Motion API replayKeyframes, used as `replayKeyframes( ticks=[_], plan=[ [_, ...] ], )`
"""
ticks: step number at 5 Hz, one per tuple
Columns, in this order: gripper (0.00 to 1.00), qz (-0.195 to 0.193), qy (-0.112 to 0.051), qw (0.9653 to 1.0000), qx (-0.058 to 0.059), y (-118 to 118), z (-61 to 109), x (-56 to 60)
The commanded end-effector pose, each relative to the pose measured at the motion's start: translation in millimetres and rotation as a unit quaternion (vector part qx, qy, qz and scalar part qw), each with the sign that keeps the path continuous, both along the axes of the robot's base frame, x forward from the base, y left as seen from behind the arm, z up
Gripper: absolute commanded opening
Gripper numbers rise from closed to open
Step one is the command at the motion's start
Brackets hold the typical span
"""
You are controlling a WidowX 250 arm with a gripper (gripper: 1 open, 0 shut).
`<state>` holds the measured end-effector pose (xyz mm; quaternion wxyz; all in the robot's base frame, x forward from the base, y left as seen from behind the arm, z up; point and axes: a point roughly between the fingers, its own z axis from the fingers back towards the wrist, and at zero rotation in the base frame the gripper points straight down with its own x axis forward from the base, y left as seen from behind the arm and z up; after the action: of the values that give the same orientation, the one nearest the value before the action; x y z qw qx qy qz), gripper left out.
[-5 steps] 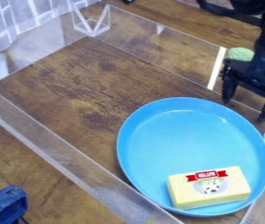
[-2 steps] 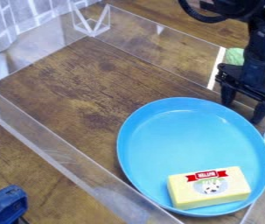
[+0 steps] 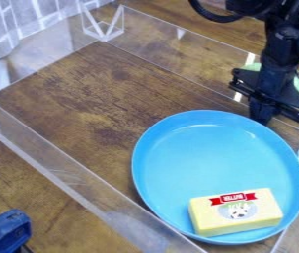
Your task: Put the white object in the blue tray
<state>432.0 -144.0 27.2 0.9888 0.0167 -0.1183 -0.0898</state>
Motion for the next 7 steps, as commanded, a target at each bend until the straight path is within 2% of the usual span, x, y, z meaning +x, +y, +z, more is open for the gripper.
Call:
replayKeyframes(
  ticks=[1, 2, 3, 4, 5, 6, 7],
  plan=[
    [0.00, -0.015, -0.013, 0.9998, 0.000, -10.0, 31.7, -11.2],
    [0.00, -0.006, -0.010, 0.9999, 0.007, -9.3, 40.4, -9.7],
    [0.00, 0.003, -0.010, 0.9999, 0.011, -7.2, 46.6, -3.2],
    [0.00, 0.014, -0.012, 0.9997, 0.016, 4.1, 61.7, 8.1],
    [0.00, 0.030, -0.023, 0.9988, 0.032, 24.3, 103.1, 9.1],
    [0.00, 0.034, -0.023, 0.9984, 0.039, 49.0, 125.1, 6.0],
    [1.00, 0.021, -0.024, 0.9987, 0.038, 40.6, 129.1, -2.2]
  ],
)
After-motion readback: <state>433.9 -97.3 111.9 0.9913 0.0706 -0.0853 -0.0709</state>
